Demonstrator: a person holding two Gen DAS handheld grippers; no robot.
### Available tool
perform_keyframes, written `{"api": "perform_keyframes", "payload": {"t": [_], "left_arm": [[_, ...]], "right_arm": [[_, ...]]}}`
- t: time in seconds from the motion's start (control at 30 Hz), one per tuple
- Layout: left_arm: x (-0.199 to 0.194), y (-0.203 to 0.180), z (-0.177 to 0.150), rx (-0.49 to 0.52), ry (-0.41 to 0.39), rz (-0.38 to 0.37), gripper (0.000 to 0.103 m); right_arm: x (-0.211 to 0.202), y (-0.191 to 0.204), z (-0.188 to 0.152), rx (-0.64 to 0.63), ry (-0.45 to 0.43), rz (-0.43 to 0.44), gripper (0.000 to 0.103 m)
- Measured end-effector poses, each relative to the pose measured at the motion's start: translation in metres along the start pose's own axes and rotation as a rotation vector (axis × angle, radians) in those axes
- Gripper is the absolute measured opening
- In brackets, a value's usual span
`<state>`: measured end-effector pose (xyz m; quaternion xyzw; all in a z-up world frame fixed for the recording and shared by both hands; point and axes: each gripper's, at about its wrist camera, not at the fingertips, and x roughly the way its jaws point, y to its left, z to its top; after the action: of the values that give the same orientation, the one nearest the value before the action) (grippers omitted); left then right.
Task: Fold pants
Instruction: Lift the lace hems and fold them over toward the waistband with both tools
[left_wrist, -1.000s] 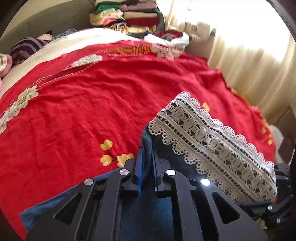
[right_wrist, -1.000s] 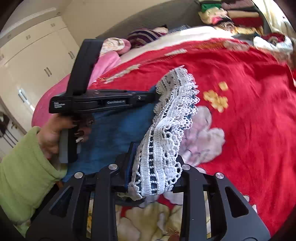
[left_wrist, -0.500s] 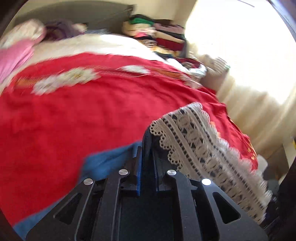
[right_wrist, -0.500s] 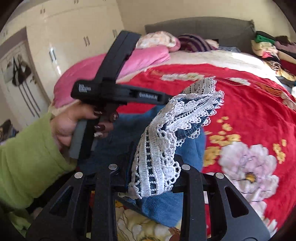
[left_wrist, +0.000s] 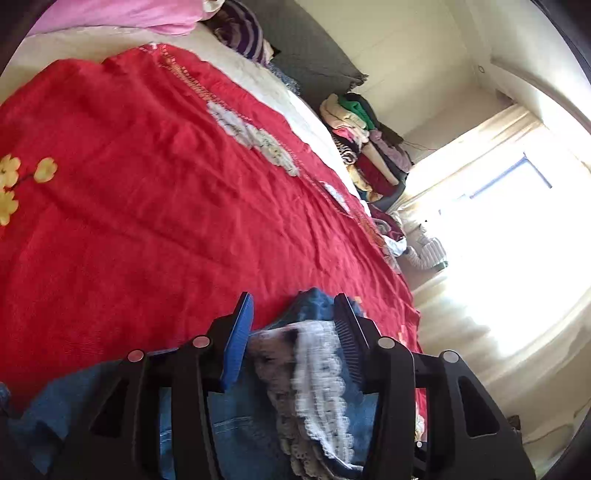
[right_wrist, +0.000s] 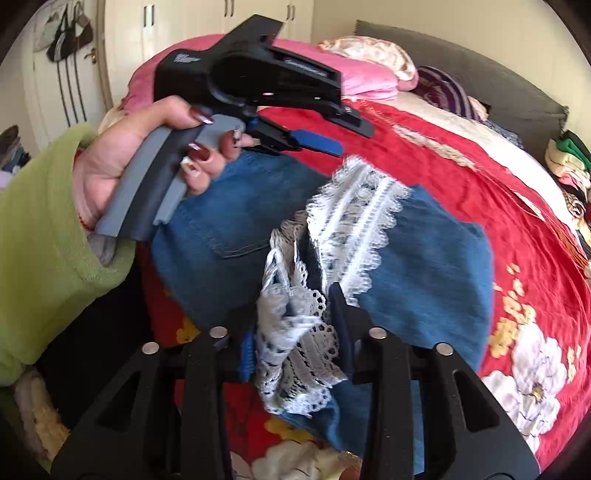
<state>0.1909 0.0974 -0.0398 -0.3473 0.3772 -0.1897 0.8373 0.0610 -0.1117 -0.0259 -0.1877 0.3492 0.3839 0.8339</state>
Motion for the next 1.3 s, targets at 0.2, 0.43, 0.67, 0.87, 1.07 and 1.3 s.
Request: {"api": "perform_keyframes", "payload": {"t": [0.2, 0.43, 0.67, 0.87, 1.07, 1.3], "left_arm": [[0.010, -0.011, -0.008, 0.060, 0.030, 0.048, 0.061], [0.030, -0.010, -0.016, 0.125, 0.078, 0.160, 0.063], [0.038, -0.010, -0.018, 0.142, 0.090, 0.161, 0.039], [0.032, -0.023, -0.023, 0.197, 0.055, 0.139, 0.018], [0.013, -0.042, -0.015, 0.291, -0.047, 0.102, 0.016], [0.035, -0.025, -0.017, 0.268, 0.040, 0.251, 0.024]], "right_arm": [[-0.016, 0.013, 0.004, -0.043, -0.037, 0.108, 0.061], [-0.049, -0.065, 0.011, 0.148, -0.117, 0.006, 0.075], [-0.008, -0.169, 0.021, 0.357, -0.065, -0.058, 0.078], [0.044, -0.214, 0.028, 0.500, 0.006, 0.037, 0.076], [0.064, -0.216, 0.029, 0.507, -0.006, 0.177, 0.011], [0.067, -0.218, 0.024, 0.490, -0.013, 0.000, 0.012]]}}
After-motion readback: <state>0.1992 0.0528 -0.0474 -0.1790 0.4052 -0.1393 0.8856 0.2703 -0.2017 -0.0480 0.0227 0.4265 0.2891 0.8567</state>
